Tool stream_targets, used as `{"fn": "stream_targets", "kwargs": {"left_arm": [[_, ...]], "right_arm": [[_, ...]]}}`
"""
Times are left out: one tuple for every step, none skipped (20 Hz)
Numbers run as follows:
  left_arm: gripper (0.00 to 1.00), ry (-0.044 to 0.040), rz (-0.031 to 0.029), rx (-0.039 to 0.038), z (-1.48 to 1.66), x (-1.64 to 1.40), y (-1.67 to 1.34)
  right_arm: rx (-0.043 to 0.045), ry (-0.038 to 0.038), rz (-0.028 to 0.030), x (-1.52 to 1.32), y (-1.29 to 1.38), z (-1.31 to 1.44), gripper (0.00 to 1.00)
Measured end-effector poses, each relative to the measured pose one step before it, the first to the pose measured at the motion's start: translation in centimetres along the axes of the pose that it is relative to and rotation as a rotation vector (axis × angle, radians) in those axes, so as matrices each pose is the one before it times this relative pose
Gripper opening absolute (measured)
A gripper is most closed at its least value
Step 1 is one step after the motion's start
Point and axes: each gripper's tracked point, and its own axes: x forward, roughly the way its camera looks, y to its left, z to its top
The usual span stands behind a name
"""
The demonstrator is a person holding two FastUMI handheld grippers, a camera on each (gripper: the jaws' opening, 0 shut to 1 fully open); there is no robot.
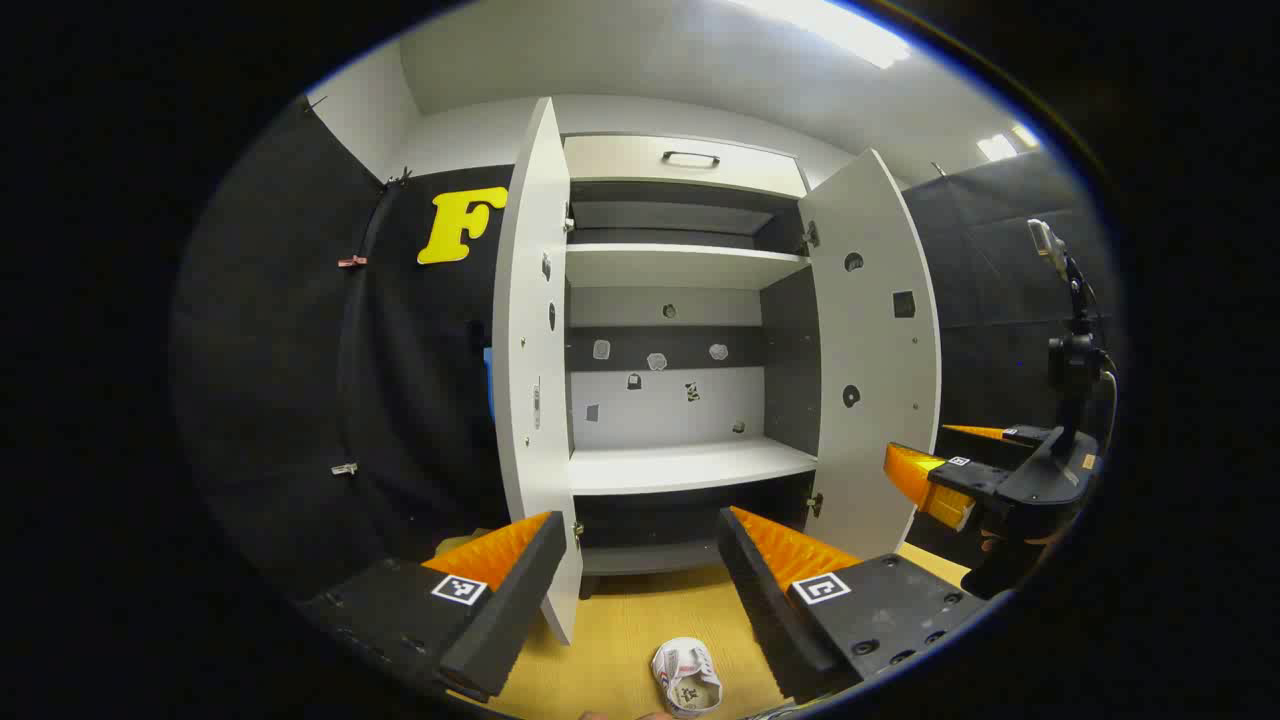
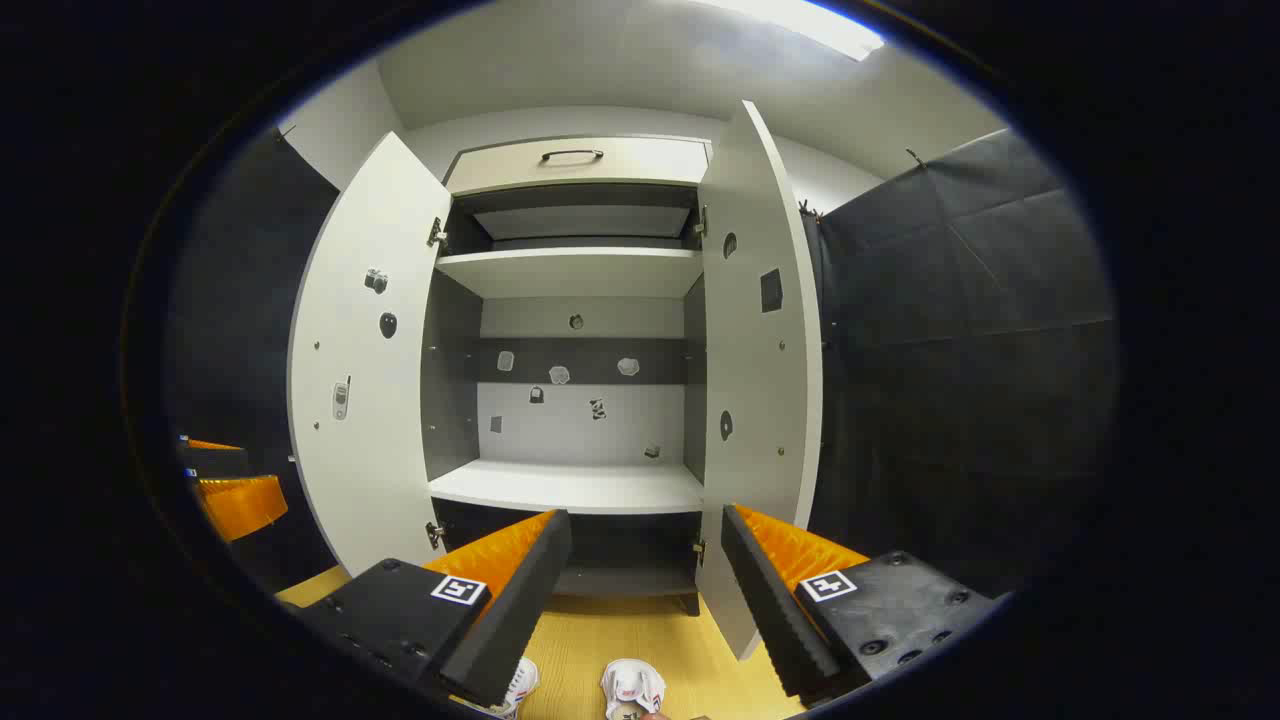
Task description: Grab one shoe with the right hand and put it into the shoe cabinet, grab the other shoe with the left hand and put it into the shoe cabinet; then close the right door with the right hand and the left door with the left hand.
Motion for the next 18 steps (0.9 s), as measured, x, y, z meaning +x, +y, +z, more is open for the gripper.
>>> {"fn": "stream_targets", "kwargs": {"left_arm": [[0.95,-0.00060,0.00134,0.00040,-0.127,-0.003,0.137],[0.95,-0.00131,0.00081,0.00103,-0.014,-0.047,0.052],[0.95,0.00043,0.00076,0.00087,-0.172,-0.004,0.189],[0.95,-0.00105,0.00063,0.00018,-0.394,-0.073,0.116],[0.95,0.00108,-0.00218,0.00058,-0.267,-0.053,0.032],[0.95,0.00100,-0.00403,0.00402,-0.337,-0.127,0.039],[0.95,-0.00195,-0.00457,0.00661,-0.378,0.020,0.067],[0.95,0.00146,-0.00889,0.00612,-0.319,0.128,-0.018],[0.95,0.00409,-0.01025,0.00553,-0.553,-0.088,-0.103],[0.95,0.00285,-0.01100,0.00326,-0.360,0.077,-0.143],[0.95,0.00073,-0.01344,0.00112,-0.366,0.126,-0.106],[0.95,-0.00055,-0.01377,-0.00224,-0.365,0.155,-0.145],[0.95,0.00003,-0.01129,-0.00467,-0.203,0.131,-0.129],[0.95,0.00215,-0.01378,-0.00793,-0.291,0.366,-0.226],[0.95,0.00342,-0.00927,-0.00839,-0.155,0.207,-0.079],[0.95,0.00244,-0.01038,-0.00744,-0.288,0.185,-0.098],[0.95,0.00013,-0.00901,-0.00575,-0.059,0.248,-0.107],[0.95,0.00086,-0.00814,-0.00269,-0.180,0.225,-0.021]], "right_arm": [[-0.00261,0.00554,0.00151,-0.043,0.143,-0.197,0.98],[-0.00464,0.00697,-0.00059,0.033,0.120,-0.299,0.98],[-0.00362,0.00782,0.00156,-0.070,0.157,-0.291,0.98],[0.00008,0.00820,0.00036,-0.158,0.131,-0.366,0.98],[0.00854,0.00358,0.00153,-0.234,0.118,-0.281,0.98],[0.00678,0.00294,0.00787,-0.259,0.324,-0.342,0.98],[-0.00241,0.01030,0.00133,-0.145,0.117,-0.580,0.98],[-0.00766,0.00907,-0.00691,-0.131,-0.250,-0.587,0.98],[-0.00425,0.00666,-0.01171,-0.188,-0.244,-0.464,0.98],[0.00280,0.00153,-0.01142,-0.120,-0.165,-0.198,0.98],[0.00639,0.00095,-0.01243,-0.115,-0.181,-0.223,0.98],[0.00626,0.00095,-0.01270,-0.044,-0.230,-0.206,0.98],[0.00282,0.00153,-0.01108,-0.001,-0.137,-0.098,0.98],[0.00120,0.00636,-0.00935,0.057,-0.164,-0.218,0.98],[-0.00048,0.00574,-0.00297,0.080,0.029,-0.144,0.98],[-0.00370,0.00487,-0.00343,0.135,-0.015,-0.100,0.98],[-0.00680,0.00255,-0.00008,0.141,0.057,-0.112,0.98],[-0.00897,0.00522,0.00069,0.116,0.121,-0.171,0.98]]}}
